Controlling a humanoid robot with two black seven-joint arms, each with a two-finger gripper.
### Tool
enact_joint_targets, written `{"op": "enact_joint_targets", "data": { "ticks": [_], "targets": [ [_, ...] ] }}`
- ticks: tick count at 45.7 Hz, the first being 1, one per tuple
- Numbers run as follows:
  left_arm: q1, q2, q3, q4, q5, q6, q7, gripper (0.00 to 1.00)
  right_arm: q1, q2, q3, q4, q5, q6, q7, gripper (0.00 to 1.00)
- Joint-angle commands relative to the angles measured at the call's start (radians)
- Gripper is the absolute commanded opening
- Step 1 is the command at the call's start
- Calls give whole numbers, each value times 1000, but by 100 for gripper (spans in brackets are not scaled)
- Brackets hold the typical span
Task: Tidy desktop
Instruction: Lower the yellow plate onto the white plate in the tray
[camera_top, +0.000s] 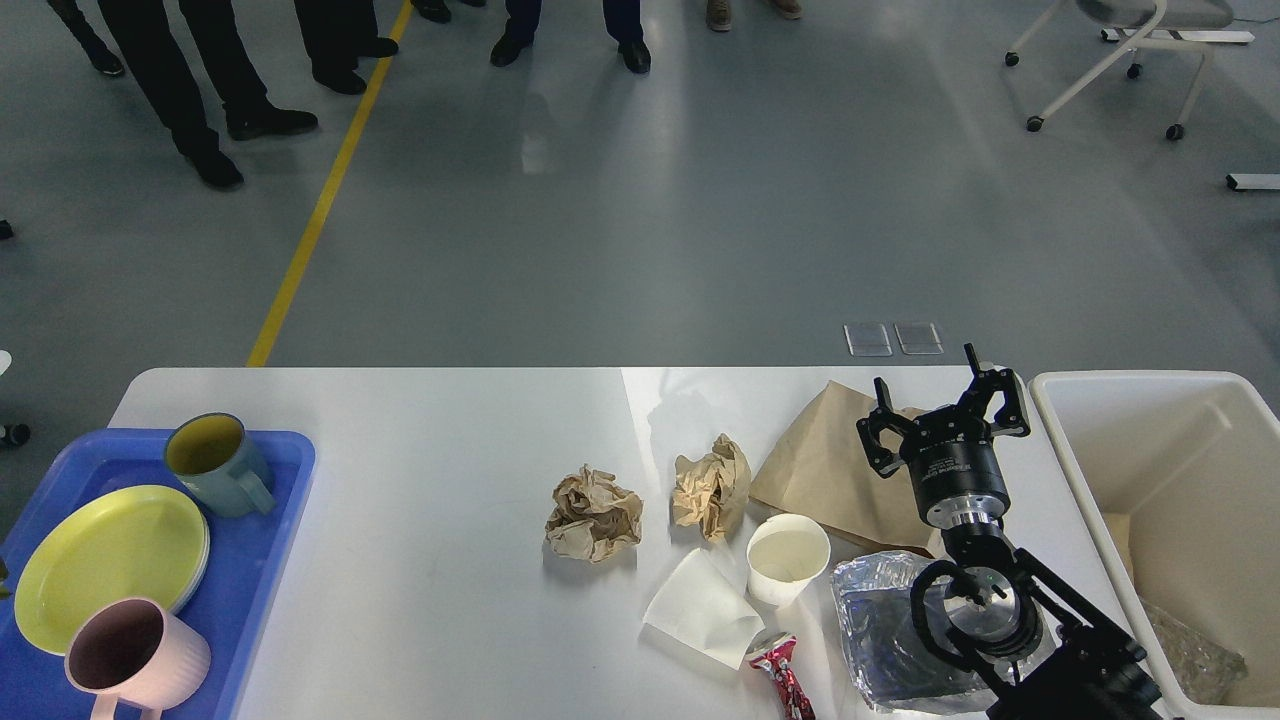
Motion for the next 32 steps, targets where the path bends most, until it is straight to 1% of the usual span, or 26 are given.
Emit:
{"op": "enact_joint_targets", "data": {
  "ticks": [1,7,13,19,26,32],
  "targets": [
    [-6,0,0,-3,2,5,-1,94,-1,-1,0,0,1,0,0,100],
    [-20,5,2,-14,2,2,1,95,1,0,0,1,1,0,0,100],
    [-83,49,20,-15,5,-22,2,95,-1,-1,0,1,1,0,0,100],
    [-179,90,34,-15,4,-53,2,96,1,-1,0,1,1,0,0,100],
    [-262,94,32,-26,2,-70,1,96,1,0,0,0,-1,0,0,100],
    [-363,98,-33,-54,-1,-102,-7,96,1,0,0,0,1,0,0,100]
  ]
}}
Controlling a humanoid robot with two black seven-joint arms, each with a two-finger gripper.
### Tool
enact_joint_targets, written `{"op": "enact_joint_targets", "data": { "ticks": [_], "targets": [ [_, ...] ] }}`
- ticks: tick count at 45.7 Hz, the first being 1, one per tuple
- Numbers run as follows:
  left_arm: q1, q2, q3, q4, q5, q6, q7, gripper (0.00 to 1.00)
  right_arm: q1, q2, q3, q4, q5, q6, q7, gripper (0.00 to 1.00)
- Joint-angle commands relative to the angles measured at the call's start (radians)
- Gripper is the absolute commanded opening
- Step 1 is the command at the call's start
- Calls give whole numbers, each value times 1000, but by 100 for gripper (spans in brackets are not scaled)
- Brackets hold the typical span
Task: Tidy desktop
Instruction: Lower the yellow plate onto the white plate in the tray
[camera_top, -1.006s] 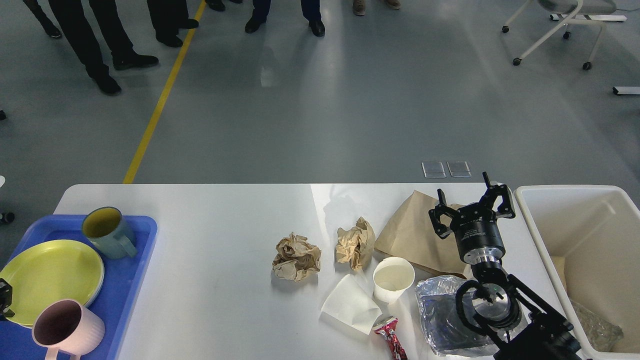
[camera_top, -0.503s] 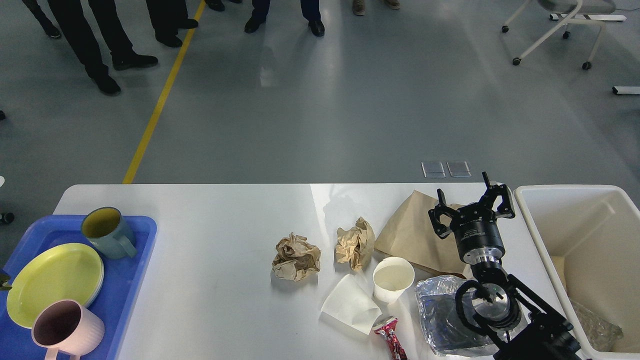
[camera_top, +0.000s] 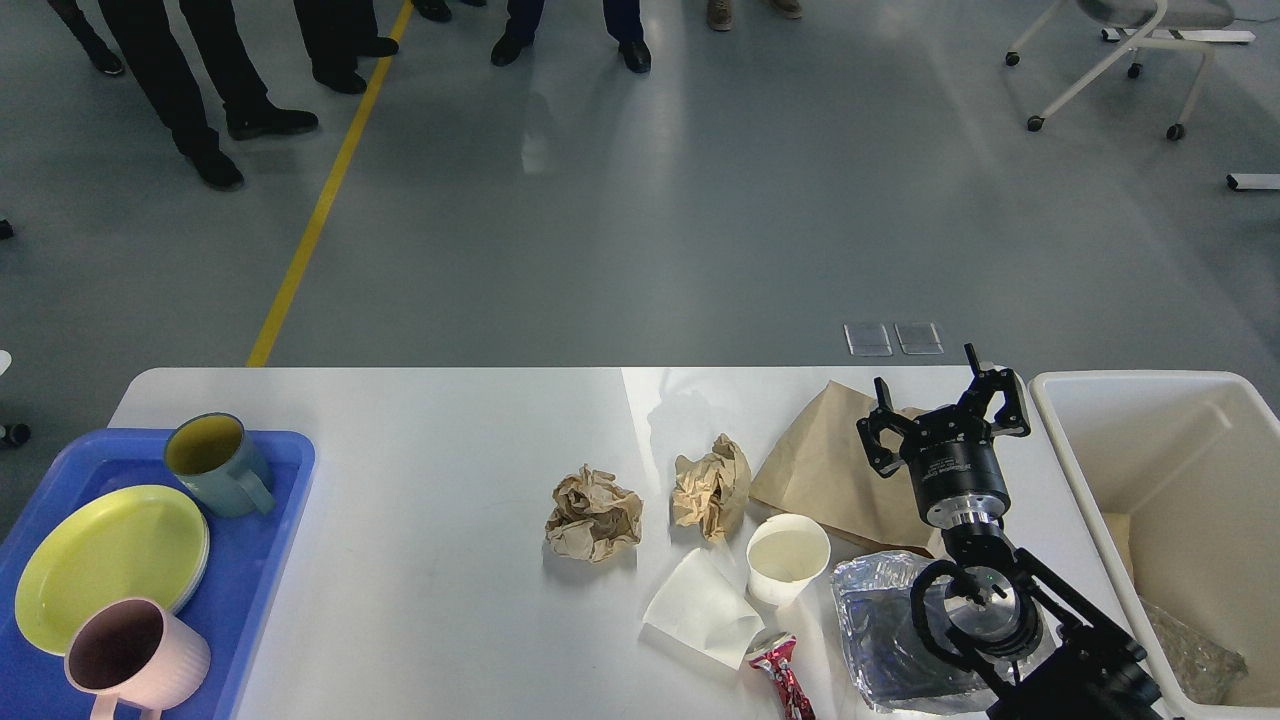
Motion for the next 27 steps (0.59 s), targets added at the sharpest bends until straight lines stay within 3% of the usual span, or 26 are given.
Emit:
{"op": "enact_joint_targets", "data": {
  "ticks": [1,11,20,27],
  "targets": [
    [-81,5,-80,-20,-2,-25,-7,96,1,1,0,-1,0,0,0,100],
    [-60,40,-376,-20,-3,-28,-14,96,1,-1,0,-1,0,0,0,100],
    [123,36,-757,-20,-6,-30,-21,96,1,1,0,-1,-1,0,0,100],
    [302,-15,-1106,-20,-6,-62,-71,96,1,1,0,-1,0,0,1,100]
  ]
}}
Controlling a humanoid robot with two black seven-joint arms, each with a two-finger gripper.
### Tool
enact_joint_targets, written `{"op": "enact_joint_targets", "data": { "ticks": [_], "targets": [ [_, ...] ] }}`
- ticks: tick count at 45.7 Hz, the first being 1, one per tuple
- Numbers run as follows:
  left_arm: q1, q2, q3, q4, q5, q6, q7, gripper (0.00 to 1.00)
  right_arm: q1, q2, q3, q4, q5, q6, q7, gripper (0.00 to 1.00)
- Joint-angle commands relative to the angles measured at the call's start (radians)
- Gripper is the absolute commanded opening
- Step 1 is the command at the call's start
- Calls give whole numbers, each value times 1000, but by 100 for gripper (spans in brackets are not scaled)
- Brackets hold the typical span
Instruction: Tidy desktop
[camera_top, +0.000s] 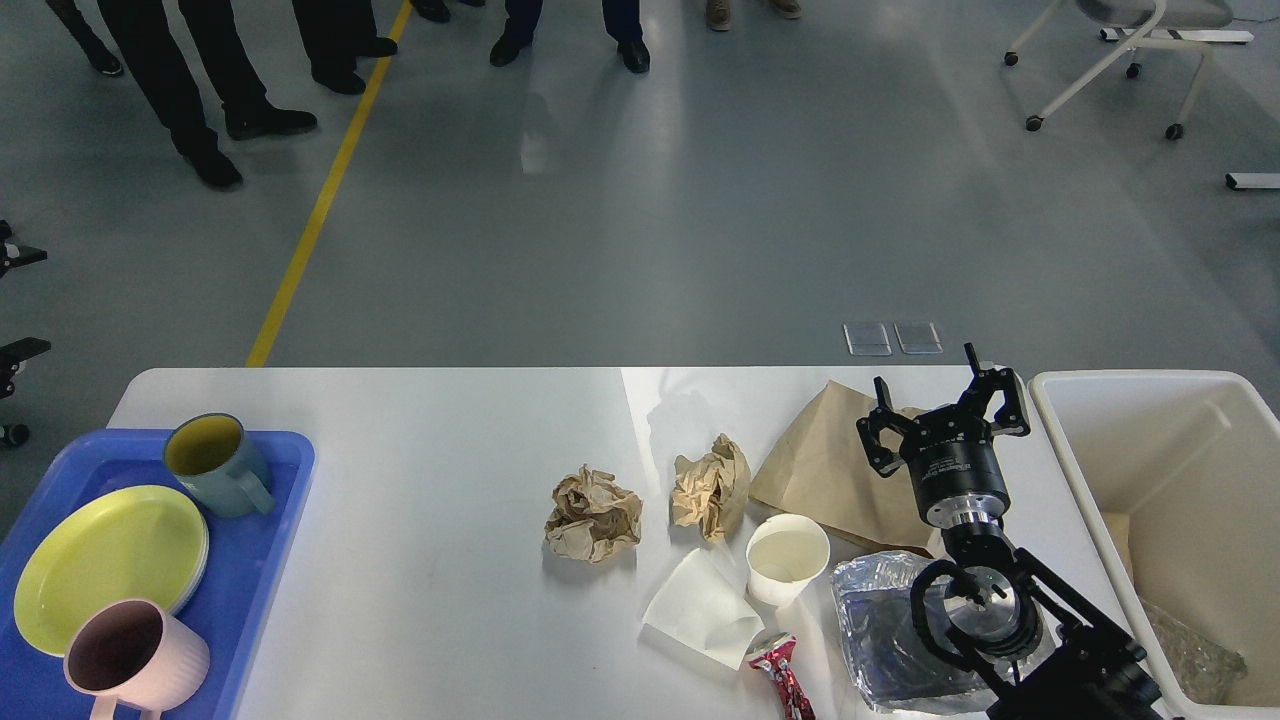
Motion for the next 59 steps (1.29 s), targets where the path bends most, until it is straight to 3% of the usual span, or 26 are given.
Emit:
{"op": "enact_joint_targets", "data": {
  "ticks": [1,4,12,20,28,34,39,44,55,59],
  "targets": [
    [145,-49,-295,0,-1,-39,-46,96,0,-1,0,0,1,0,0,100],
    [183,-76,-422,0,4,-48,-67,96,0,-1,0,0,1,0,0,100],
    [263,-185,-637,1,3,-45,-75,96,0,-1,0,0,-1,0,0,100],
    [378,-303,-939,0,7,-27,-78,96,0,-1,0,0,1,0,0,100],
    [453,-403,-1122,-18,48,-21,-78,96,0,-1,0,0,1,0,0,100],
    [545,-461,-1226,-156,153,5,-89,96,0,-1,0,0,1,0,0,100],
    [656,-498,-1353,-388,266,153,-93,96,0,-1,0,0,1,0,0,100],
    [716,-535,-1415,-463,347,173,-93,96,0,-1,0,0,1,0,0,100],
    [829,-615,-1476,-466,380,133,-95,96,0,-1,0,1,1,0,0,100],
    [846,-641,-1475,-466,380,124,-113,96,0,-1,0,1,1,0,0,100]
  ]
}}
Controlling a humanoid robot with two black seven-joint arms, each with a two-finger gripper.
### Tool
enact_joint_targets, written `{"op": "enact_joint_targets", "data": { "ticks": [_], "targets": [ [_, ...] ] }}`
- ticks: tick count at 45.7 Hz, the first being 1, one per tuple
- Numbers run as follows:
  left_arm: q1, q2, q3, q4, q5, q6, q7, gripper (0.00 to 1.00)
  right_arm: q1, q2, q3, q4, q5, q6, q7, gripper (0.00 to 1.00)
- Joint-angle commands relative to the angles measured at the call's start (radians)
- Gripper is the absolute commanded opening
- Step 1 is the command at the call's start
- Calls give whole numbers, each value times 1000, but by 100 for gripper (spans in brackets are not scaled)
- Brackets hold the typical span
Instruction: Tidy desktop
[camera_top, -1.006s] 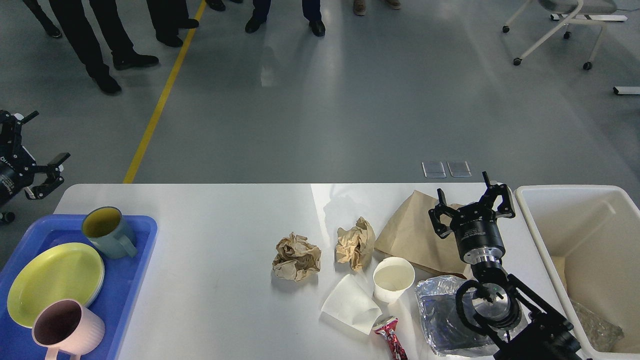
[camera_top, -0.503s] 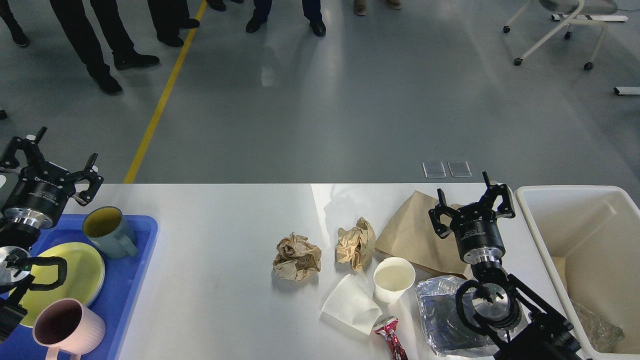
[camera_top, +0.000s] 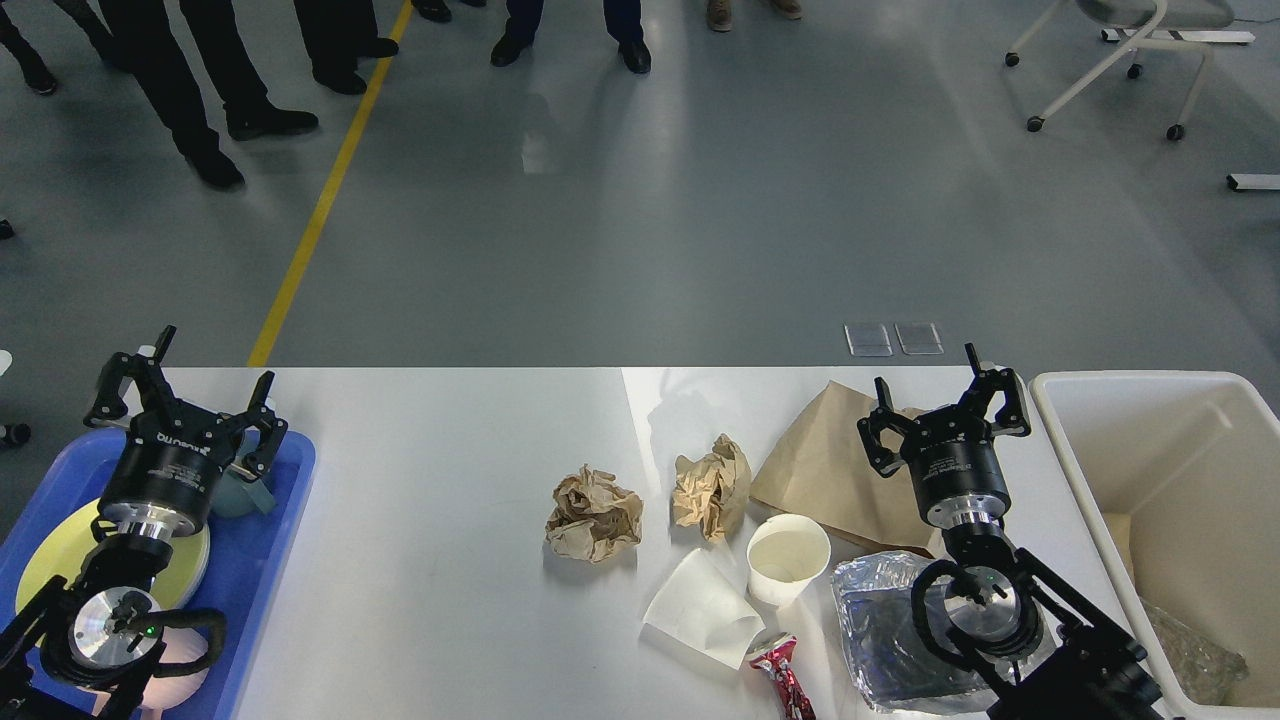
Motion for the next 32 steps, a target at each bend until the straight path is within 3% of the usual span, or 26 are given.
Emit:
{"op": "enact_joint_targets", "data": {
  "ticks": [1,8,32],
  "targets": [
    [27,-34,0,0,0,-17,-26,96,0,0,0,2,0,0,0,100],
    [27,-36,12,0,3,-17,-75,96,-2,0,0,2,0,0,0,100],
    [-5,-31,17,6,5,-5,-62,96,-2,0,0,2,0,0,1,100]
  ]
}}
